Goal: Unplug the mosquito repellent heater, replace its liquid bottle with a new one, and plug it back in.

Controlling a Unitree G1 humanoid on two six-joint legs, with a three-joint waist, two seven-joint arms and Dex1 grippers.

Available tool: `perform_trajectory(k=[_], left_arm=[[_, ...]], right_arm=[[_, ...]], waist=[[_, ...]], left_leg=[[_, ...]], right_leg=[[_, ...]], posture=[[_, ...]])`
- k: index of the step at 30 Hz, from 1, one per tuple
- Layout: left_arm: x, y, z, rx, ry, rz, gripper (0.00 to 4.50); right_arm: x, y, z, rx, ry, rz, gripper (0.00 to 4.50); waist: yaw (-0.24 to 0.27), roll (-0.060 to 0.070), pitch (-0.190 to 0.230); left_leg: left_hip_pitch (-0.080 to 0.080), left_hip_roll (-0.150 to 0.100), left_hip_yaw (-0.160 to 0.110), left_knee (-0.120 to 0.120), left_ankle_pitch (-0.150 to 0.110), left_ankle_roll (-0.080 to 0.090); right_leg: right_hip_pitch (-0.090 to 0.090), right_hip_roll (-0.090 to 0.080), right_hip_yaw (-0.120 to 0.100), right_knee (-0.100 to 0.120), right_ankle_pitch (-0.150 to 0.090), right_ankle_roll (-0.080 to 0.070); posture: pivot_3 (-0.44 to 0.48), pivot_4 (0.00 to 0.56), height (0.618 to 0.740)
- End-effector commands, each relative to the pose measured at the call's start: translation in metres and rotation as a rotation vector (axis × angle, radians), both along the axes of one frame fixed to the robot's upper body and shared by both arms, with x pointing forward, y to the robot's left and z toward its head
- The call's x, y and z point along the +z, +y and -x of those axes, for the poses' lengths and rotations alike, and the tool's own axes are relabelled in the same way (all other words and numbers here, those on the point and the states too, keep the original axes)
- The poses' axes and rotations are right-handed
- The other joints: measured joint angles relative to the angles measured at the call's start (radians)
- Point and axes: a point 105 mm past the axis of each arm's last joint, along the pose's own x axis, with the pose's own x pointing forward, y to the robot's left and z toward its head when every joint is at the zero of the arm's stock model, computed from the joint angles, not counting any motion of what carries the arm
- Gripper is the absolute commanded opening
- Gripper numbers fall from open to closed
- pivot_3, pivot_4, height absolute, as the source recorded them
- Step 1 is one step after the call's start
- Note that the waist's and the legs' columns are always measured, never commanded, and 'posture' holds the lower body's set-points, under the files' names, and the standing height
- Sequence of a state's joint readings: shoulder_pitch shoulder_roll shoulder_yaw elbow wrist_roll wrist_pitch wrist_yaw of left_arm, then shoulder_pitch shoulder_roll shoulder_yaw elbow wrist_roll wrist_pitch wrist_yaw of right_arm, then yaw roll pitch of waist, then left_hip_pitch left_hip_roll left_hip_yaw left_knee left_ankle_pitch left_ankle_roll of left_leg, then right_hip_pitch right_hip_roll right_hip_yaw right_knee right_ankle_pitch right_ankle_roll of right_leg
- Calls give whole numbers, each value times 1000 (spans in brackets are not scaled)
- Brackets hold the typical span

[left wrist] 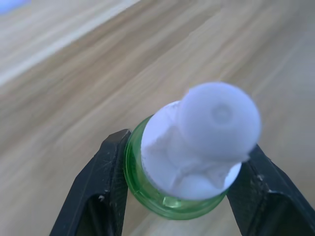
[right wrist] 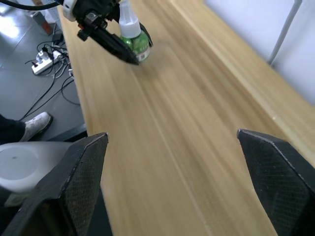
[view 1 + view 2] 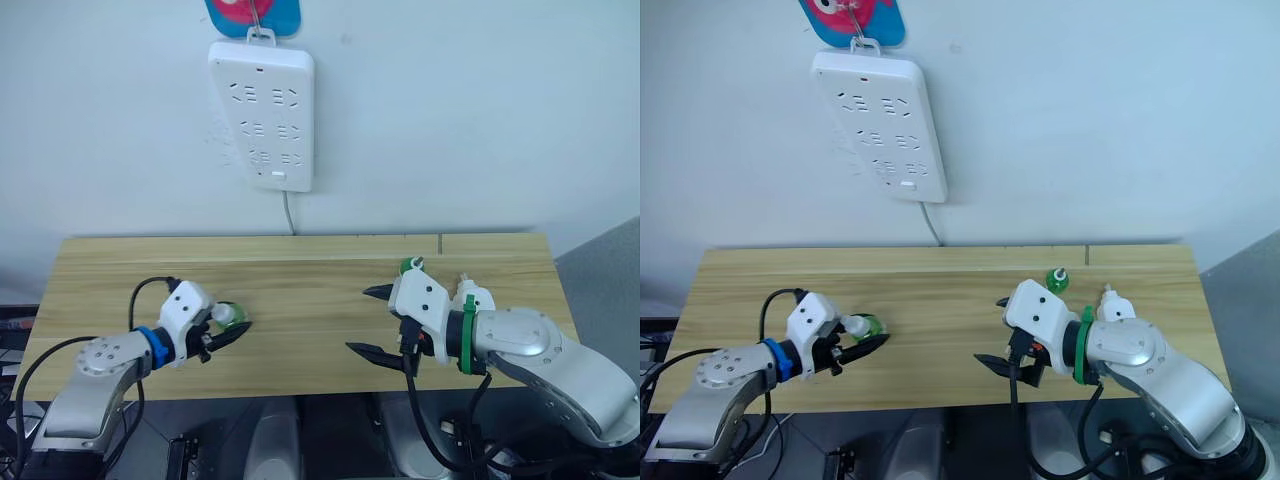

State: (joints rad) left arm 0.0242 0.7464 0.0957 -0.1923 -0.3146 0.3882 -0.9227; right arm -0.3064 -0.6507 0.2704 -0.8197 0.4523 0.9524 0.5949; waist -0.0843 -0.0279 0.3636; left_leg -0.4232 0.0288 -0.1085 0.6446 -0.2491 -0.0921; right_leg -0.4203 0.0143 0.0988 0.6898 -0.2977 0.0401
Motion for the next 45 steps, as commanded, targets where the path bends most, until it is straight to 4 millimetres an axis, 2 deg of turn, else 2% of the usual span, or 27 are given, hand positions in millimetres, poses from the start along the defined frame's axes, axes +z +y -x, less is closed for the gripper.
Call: perform_trajectory(k=[1, 6, 10, 20, 23, 37, 40, 45], left_arm=[[17, -41, 13, -234, 46, 2, 2267], [36, -72, 7, -397, 77, 18, 2267], [47, -87, 4, -491, 65, 7, 2267], [51, -95, -11, -588, 11, -42, 2267], [54, -99, -14, -610, -7, -39, 2267], [64, -102, -13, -666, -19, -54, 2267], [66, -103, -13, -665, -26, -50, 2267], [68, -103, -13, -664, -32, -46, 2267]], right_arm=[[18, 7, -4, 31, -37, -67, 4398], [35, 24, -13, 47, 48, -187, 4398], [39, 40, -17, 65, 88, -204, 4398], [46, 60, -16, 170, 150, -227, 4398], [44, 64, -14, 196, 165, -218, 4398], [29, 69, -30, 177, 124, -168, 4398], [25, 68, -31, 174, 127, -160, 3803], [22, 69, -32, 171, 126, -157, 2057]], waist=[[-2, 0, -7], [-6, -1, -30], [-16, -1, -48], [-38, -1, -81], [-44, -2, -86], [-78, -1, -108], [-79, -1, -111], [-80, -1, -111]], left_leg=[[0, 0, 0, 0, 0, 0], [-1, -1, -1, 0, 1, 0], [-2, -2, -1, 0, 1, 0], [-1, -2, -1, 2, 2, 0], [-1, -2, -2, 2, 2, 0], [0, -2, -2, 3, 3, 2], [1, -2, -2, 3, 4, 2], [4, -3, -2, 4, 4, 3]], right_leg=[[0, 0, -1, 0, 0, 0], [-1, 1, -2, 1, 1, -1], [-1, 2, -3, 3, 1, -2], [-2, 2, -2, 7, 1, -2], [-2, 2, -3, 8, 1, -2], [-1, 2, -2, 11, 1, -2], [0, 2, -2, 12, 1, -2], [0, 2, -2, 18, 1, -2]], posture=[[-144, 245, 740], [-157, 211, 740], [-169, 184, 740], [-181, 163, 740], [-180, 161, 740], [-167, 152, 740], [-165, 152, 740], [-163, 152, 740]])
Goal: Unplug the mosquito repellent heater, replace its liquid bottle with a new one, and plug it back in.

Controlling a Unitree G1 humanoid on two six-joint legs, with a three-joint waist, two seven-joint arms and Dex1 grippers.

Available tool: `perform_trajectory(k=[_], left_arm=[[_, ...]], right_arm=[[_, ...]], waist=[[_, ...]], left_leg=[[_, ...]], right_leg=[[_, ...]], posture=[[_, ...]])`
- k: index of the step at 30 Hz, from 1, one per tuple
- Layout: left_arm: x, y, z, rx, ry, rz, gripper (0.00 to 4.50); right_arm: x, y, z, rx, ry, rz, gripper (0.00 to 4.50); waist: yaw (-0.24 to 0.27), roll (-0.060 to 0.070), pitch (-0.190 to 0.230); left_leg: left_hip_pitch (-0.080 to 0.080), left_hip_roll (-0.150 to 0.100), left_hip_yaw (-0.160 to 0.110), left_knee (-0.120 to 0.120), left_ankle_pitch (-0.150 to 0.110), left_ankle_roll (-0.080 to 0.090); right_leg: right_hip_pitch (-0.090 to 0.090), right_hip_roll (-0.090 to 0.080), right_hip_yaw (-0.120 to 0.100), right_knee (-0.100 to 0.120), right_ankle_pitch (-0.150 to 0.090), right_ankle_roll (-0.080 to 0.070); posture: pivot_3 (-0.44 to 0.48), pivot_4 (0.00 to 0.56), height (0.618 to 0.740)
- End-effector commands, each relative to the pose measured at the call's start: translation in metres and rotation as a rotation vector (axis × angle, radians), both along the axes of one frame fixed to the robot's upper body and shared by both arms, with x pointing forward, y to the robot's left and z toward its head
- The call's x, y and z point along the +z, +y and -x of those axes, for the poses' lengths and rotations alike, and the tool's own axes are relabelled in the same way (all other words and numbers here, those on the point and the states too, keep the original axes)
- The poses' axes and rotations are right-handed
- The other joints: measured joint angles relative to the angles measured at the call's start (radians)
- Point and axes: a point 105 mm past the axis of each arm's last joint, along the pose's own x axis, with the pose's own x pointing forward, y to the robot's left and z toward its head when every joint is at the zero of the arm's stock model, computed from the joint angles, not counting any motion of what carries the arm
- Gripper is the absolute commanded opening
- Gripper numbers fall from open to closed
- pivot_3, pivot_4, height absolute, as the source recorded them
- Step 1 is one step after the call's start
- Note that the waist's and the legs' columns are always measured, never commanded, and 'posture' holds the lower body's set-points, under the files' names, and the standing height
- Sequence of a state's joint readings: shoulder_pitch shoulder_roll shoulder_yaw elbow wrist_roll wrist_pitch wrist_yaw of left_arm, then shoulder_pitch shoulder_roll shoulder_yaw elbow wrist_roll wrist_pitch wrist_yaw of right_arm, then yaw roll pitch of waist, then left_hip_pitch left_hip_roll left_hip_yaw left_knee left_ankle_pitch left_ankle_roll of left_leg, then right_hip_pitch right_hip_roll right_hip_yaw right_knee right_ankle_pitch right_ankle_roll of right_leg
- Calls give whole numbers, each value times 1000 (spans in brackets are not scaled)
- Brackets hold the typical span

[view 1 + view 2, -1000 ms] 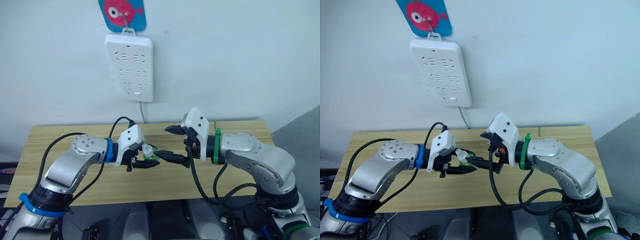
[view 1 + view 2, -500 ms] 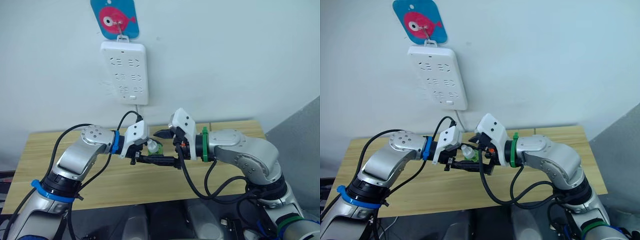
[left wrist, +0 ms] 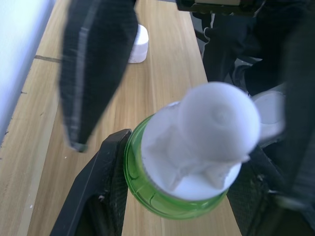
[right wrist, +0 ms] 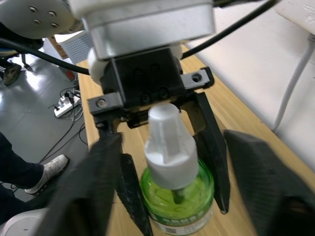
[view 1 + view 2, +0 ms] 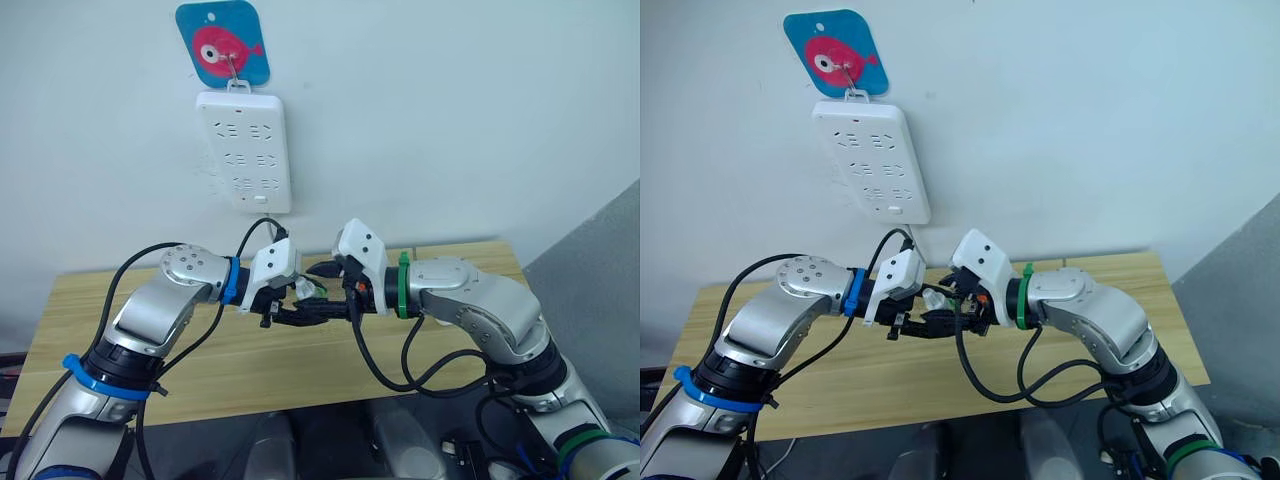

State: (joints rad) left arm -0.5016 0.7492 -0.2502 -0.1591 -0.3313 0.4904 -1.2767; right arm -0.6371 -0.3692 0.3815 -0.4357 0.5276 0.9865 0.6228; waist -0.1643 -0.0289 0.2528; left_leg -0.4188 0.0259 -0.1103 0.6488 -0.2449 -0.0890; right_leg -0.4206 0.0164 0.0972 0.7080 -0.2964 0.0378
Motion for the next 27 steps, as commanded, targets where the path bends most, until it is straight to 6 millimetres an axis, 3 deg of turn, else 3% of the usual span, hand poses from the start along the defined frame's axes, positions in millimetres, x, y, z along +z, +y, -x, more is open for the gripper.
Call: perform_trajectory(k=[1, 3, 14, 20, 27], left_arm=[[11, -4, 3, -28, -47, 17, 2267], [12, -5, 3, -22, -47, 27, 2267], [31, 3, -6, 68, -39, 214, 2267], [30, 10, -5, 66, -70, 246, 4153], [27, 14, 4, 88, 21, 291, 4170]], right_arm=[[4, 4, 4, 28, -32, -21, 1683], [4, 4, 4, 28, -40, -19, 1029], [17, -5, 7, 45, -65, -89, 1023], [29, -13, 7, 39, -74, -150, 1023], [42, -18, 0, -1, -60, -239, 1023]], waist=[[0, 0, 0], [-1, 0, 0], [-2, 0, -3], [-2, 0, -11], [-5, 0, -28]], left_leg=[[1, 0, 0, 0, 0, 0], [2, -1, 0, 0, 1, 1], [3, -1, -1, 1, 7, 2], [3, 0, -1, 0, 7, 2], [4, -1, -1, 0, 7, 2]], right_leg=[[0, 0, 0, 1, 0, 0], [0, 0, 0, 4, 0, 0], [0, 1, -1, 8, 2, -3], [0, 1, 0, 8, 3, -4], [1, 1, 0, 8, 3, -4]], posture=[[-163, 152, 740], [-162, 152, 740], [-163, 148, 740], [-158, 143, 740], [-156, 133, 740]])
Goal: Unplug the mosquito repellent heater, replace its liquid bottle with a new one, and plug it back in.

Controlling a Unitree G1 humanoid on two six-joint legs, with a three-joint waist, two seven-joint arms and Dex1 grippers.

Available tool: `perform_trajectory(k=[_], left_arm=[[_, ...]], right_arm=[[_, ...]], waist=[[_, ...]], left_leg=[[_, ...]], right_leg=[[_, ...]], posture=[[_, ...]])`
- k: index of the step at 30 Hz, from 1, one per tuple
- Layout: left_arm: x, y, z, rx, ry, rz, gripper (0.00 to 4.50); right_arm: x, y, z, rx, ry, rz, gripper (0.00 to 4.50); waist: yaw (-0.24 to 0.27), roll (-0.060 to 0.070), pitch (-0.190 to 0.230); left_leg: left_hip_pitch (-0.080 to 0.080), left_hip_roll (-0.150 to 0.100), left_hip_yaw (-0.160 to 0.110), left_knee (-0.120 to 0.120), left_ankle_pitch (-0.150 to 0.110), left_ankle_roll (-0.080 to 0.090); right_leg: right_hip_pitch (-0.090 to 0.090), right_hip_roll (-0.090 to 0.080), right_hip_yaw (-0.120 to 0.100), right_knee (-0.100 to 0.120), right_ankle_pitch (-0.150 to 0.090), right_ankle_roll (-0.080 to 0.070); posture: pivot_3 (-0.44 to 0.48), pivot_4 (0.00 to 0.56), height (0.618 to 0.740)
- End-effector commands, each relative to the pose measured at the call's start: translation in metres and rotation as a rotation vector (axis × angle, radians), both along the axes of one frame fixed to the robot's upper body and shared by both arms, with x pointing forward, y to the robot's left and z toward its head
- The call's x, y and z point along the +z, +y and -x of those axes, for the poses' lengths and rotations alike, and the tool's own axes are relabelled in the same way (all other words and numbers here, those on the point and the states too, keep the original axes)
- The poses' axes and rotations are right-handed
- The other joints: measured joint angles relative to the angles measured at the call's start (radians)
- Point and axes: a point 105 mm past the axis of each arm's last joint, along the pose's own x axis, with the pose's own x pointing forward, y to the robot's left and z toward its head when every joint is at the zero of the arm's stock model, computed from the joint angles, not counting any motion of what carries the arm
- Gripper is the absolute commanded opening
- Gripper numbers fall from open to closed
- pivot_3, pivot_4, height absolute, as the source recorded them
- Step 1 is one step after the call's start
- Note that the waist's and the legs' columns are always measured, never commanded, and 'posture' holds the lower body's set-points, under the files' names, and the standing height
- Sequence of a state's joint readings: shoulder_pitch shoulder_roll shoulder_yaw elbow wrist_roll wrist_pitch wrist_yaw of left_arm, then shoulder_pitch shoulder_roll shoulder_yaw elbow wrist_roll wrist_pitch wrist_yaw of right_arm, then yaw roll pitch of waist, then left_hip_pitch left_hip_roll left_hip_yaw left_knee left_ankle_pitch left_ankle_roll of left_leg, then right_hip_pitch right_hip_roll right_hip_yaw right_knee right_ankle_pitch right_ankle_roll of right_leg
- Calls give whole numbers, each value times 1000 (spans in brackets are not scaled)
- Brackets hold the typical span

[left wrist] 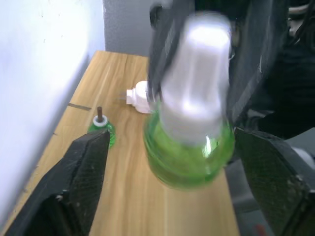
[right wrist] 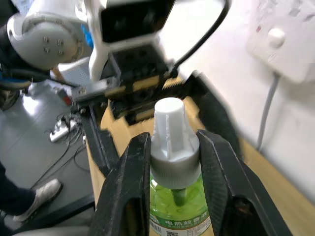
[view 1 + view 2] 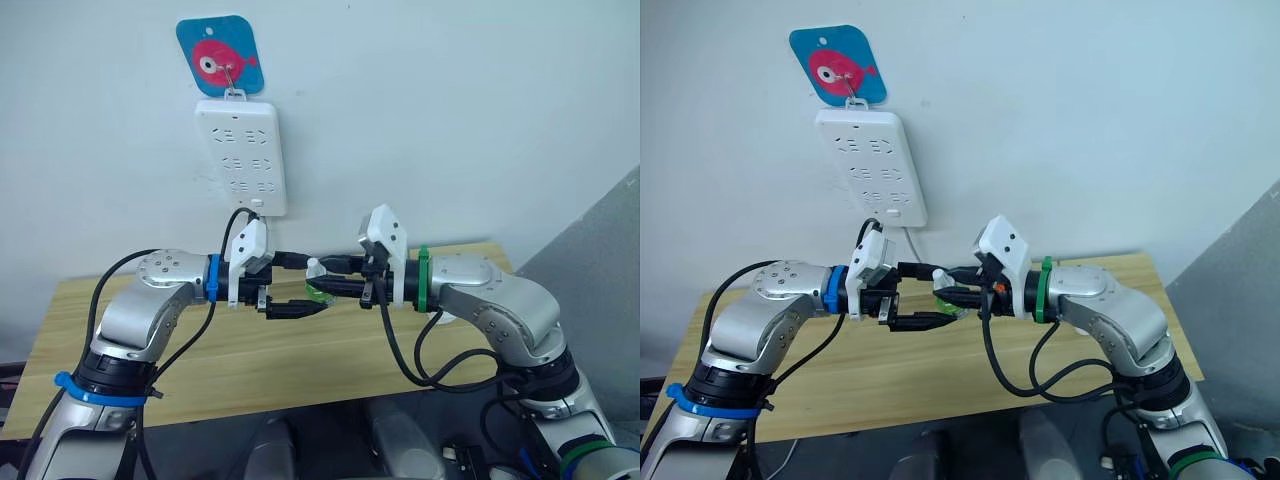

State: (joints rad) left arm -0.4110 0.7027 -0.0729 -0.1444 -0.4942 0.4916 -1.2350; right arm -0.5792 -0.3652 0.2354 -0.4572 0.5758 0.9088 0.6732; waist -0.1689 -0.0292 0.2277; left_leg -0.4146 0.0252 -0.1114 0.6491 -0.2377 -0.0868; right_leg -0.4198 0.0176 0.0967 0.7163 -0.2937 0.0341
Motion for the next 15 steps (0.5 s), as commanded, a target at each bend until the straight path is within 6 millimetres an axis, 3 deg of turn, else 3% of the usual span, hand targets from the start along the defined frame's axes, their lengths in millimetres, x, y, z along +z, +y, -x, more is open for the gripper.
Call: perform_trajectory(k=[1, 7, 15], left_arm=[[9, -1, 7, -18, -8, 46, 4170], [23, -10, -2, 16, 21, 145, 4170], [27, -15, 8, -44, 114, 155, 4170]], right_arm=[[20, 0, 3, 12, -23, -88, 1023], [21, 0, 4, 8, -3, -109, 1023], [21, 0, 5, 5, 6, -117, 1023]], waist=[[0, 0, -4], [1, 0, -17], [-4, 0, -24]], left_leg=[[0, 0, 0, 0, 0, 0], [0, 0, 0, 0, 0, 0], [1, -1, 0, 1, 0, 1]], right_leg=[[0, 0, 0, 0, 0, 0], [0, 1, 0, 0, 0, 0], [1, 5, 0, 0, 1, 0]], posture=[[-156, 133, 740], [-158, 121, 740], [-161, 119, 740]])
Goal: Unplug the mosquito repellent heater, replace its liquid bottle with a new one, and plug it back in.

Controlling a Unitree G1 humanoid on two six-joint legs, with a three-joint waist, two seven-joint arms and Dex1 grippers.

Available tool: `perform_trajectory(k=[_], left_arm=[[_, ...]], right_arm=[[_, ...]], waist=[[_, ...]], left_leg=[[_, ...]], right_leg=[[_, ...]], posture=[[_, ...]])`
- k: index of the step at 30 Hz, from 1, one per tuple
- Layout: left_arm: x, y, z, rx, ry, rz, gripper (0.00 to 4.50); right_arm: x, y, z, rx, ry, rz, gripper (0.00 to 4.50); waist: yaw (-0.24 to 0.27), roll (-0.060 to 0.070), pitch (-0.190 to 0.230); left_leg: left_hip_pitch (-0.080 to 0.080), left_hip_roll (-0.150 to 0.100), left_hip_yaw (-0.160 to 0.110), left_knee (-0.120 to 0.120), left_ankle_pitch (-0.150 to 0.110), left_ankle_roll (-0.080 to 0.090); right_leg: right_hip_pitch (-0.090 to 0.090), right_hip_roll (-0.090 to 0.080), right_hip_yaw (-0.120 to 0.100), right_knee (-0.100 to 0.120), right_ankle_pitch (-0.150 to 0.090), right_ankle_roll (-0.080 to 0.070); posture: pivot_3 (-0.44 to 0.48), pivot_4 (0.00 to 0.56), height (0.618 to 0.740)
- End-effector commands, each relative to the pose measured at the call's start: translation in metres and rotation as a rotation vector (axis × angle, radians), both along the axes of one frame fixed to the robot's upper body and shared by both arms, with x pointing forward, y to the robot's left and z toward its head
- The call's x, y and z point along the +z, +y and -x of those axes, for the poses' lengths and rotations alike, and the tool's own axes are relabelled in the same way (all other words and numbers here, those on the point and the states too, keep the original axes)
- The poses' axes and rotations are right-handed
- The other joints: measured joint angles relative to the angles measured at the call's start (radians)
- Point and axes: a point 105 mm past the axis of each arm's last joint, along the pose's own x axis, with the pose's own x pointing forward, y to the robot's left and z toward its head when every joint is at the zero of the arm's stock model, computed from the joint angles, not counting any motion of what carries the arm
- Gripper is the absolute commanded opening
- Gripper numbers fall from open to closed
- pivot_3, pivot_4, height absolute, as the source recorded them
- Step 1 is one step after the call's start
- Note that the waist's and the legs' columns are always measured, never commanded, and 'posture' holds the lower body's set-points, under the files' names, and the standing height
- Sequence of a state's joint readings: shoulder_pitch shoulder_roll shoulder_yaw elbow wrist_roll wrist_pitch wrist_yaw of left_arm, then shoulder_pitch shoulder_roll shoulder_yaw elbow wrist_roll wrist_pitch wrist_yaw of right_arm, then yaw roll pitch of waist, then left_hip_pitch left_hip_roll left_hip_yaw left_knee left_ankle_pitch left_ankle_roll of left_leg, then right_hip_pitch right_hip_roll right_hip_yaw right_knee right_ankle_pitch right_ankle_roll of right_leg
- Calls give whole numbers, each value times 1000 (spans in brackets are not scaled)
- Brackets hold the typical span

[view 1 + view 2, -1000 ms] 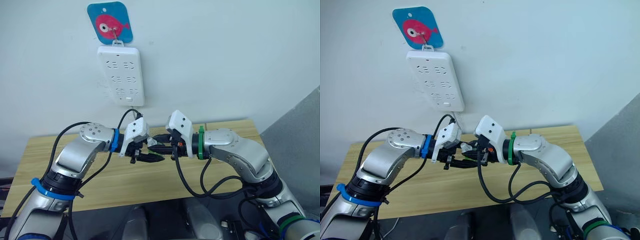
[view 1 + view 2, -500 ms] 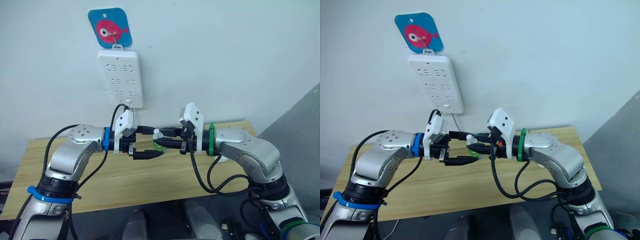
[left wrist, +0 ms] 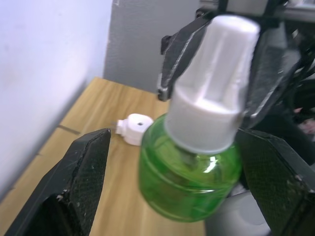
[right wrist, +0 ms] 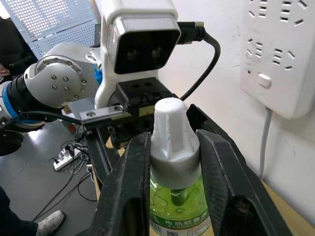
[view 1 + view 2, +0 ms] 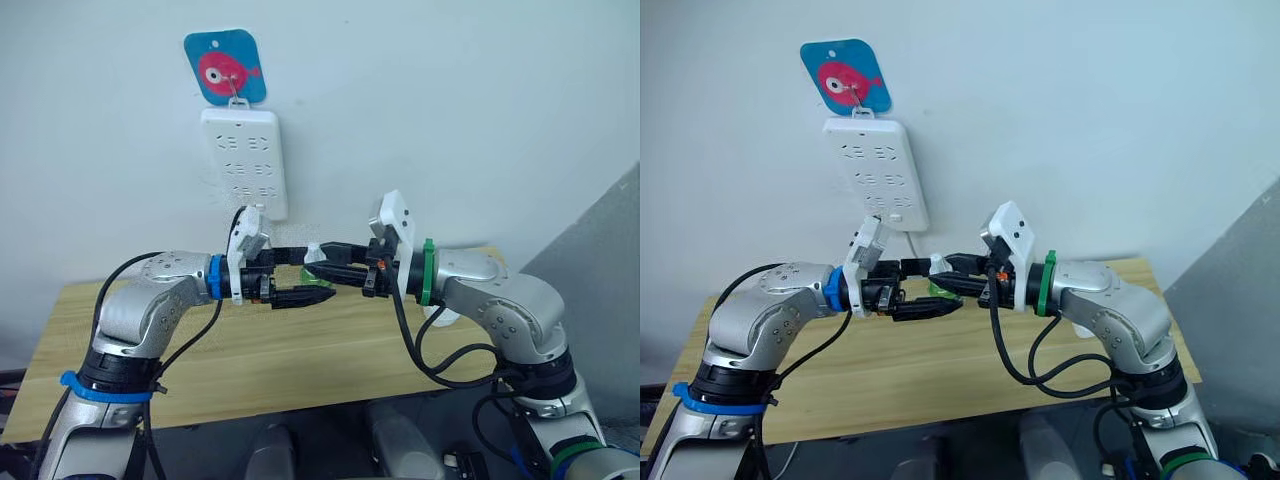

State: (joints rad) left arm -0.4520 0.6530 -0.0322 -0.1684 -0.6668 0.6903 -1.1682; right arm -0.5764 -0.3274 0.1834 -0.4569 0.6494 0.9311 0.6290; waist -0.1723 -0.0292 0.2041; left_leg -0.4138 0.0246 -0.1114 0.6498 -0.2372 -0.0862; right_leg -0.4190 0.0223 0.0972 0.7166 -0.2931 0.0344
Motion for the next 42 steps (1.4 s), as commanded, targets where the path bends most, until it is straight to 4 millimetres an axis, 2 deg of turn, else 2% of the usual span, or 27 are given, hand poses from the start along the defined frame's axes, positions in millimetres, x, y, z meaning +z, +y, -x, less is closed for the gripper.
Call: perform_trajectory(k=[1, 11, 14, 18, 26, 30, 32, 35, 39, 42], left_arm=[[8, -2, 7, -46, -36, -14, 4170], [3, -7, 5, -52, -67, -34, 4170], [3, -9, 2, -41, -76, -23, 3582], [5, -10, -1, -21, -81, -4, 2374], [3, -5, -9, 19, -95, -9, 2309], [0, -1, -13, 50, -135, -41, 2309], [-1, -2, -19, 87, -199, -65, 2309], [2, -5, -31, 164, -299, -73, 2309], [1, -14, -32, 187, -343, -56, 2309], [0, -17, -32, 195, -344, -44, 2309]], right_arm=[[12, 1, 5, 15, -33, -37, 1023], [13, 1, 6, 16, -18, -48, 1023], [13, 0, 6, 16, -13, -49, 1023], [12, 0, 6, 14, -12, -49, 1023], [11, -4, 5, 1, -17, -51, 1023], [8, -8, 5, -14, -38, -23, 2312], [8, -14, 2, -75, -95, 14, 2979], [11, -21, -3, -200, -176, 27, 2998], [10, -9, -4, -332, -205, -26, 2998], [5, 3, -3, -359, -214, -30, 2998]], waist=[[0, 0, 0], [0, 0, 0], [1, 0, 0], [1, 0, 0], [1, 0, -1], [1, 0, -3], [2, 0, -4], [4, 0, -8], [1, 1, -16], [-2, 3, -22]], left_leg=[[0, 0, 0, 0, 0, 0], [1, 0, 0, 0, 0, 0], [1, 0, 0, 0, 0, 0], [1, 0, 0, 0, 0, 0], [1, 0, 0, 0, 0, 0], [1, 0, 0, 0, 0, 0], [1, 0, 0, 0, 0, 0], [1, 0, 0, 0, 0, 0], [1, 1, 0, 0, 0, 0], [1, 1, 0, 0, 0, 0]], right_leg=[[0, 1, 0, 0, 0, 0], [0, 3, 0, 0, 1, -2], [0, 3, 1, 0, 1, -2], [0, 3, 1, 0, 1, -2], [0, 4, 1, 0, 1, -2], [0, 4, 1, 0, 1, -2], [0, 4, 1, 0, 1, -2], [0, 4, 1, 0, 1, -2], [0, 4, 2, 0, 1, -2], [0, 6, 2, 1, 1, -2]], posture=[[-161, 119, 740], [-160, 123, 740], [-160, 123, 740], [-162, 128, 740], [-165, 123, 740], [-164, 117, 740], [-157, 114, 740], [-157, 114, 740], [-174, 109, 740], [-182, 110, 740]])
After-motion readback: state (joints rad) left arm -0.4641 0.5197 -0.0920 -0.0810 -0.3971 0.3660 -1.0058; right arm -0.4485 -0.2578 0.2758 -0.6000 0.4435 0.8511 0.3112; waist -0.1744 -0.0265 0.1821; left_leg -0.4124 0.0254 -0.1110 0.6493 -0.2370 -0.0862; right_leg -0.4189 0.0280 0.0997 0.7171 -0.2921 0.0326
